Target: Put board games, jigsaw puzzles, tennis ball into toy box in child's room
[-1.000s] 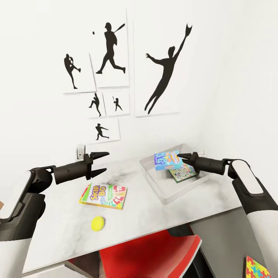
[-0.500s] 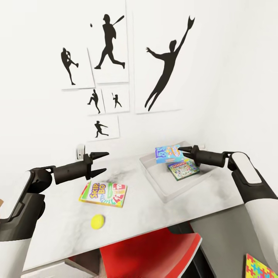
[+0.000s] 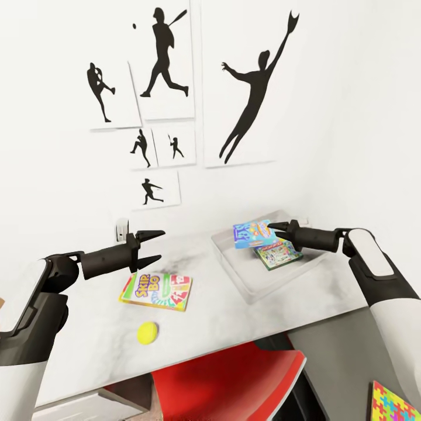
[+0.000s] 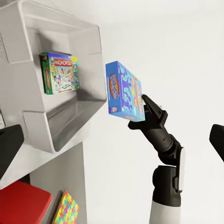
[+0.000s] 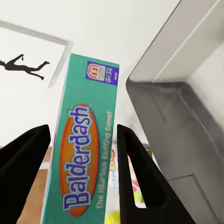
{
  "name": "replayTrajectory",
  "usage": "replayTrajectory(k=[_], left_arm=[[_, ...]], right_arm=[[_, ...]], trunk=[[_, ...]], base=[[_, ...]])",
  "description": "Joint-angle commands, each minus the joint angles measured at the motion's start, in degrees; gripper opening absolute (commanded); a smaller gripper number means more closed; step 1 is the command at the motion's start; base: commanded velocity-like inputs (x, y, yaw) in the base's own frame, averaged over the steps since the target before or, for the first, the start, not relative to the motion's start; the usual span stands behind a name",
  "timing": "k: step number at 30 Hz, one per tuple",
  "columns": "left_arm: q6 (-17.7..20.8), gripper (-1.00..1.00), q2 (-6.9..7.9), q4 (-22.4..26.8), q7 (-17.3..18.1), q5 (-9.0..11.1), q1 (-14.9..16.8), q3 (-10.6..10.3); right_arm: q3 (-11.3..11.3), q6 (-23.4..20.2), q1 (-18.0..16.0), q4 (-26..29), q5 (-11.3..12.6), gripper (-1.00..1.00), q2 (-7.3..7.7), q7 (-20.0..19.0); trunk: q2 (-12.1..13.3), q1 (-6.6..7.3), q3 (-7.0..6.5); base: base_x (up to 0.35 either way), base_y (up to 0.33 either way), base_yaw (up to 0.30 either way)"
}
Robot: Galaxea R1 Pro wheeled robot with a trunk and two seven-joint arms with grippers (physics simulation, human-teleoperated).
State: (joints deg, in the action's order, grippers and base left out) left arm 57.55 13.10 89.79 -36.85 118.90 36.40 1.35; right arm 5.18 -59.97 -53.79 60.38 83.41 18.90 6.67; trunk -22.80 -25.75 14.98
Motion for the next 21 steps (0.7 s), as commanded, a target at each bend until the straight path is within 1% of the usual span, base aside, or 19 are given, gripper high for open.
replayTrajectory(k=[1, 11, 21], left_arm=[[0.11, 1.0, 0.0, 0.03, -0.6, 0.58, 0.04, 0.05], [0.11, 1.0, 0.0, 0.05, -0.61, 0.62, -0.01, 0.05], [0.11, 1.0, 0.02, 0.22, -0.6, 0.63, -0.02, 0.1]], right_arm=[[0.34, -0.03, -0.16, 0.03, 0.7, -1.0, 0.11, 0.58], [1.51, -0.03, -0.71, 0.01, 0.7, -1.0, 0.38, 0.48], [1.84, -0.03, -3.07, -0.01, 0.7, -1.0, 0.5, 0.51]], trunk=[[-0.12, -0.03, 0.21], [-0.12, -0.03, 1.14], [-0.12, -0.03, 2.07]], base=[[0.0, 0.0, 0.0], [0.0, 0.0, 0.0], [0.0, 0.0, 0.0]])
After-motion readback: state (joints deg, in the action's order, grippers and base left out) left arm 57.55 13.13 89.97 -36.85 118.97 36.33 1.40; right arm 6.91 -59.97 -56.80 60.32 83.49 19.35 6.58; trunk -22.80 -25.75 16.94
